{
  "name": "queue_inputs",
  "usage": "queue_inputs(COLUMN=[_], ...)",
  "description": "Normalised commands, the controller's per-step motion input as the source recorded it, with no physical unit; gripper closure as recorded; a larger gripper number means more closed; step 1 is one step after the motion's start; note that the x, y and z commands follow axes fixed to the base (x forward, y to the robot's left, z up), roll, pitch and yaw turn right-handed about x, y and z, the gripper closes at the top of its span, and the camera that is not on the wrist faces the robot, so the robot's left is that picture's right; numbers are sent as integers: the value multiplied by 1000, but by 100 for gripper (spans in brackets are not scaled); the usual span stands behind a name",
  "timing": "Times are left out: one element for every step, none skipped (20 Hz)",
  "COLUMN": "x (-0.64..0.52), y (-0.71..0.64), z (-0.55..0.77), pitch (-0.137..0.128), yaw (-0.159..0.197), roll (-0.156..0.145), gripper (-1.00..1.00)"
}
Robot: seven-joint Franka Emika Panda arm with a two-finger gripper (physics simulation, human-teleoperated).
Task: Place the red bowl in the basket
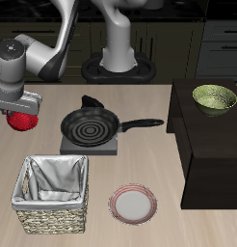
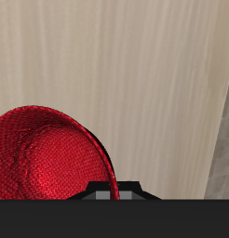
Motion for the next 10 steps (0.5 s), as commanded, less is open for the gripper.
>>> queue_inputs(x=[358,92,21,46,95,280,122,-3,43,-9], y=[241,57,111,145,207,343,160,62,122,145], z=[682,362,359,347,313,529,214,269,339,351], pitch=[-55,-62,-47,-76,-77,-86,2,-54,-72,-61], yaw=[-60,-8,-6,15,12,-18,-20,15,11,-25], roll=[-13,-26,8,20,16,7,24,-18,-3,15], gripper=[100,100,100,100,100,100,100,100,100,100])
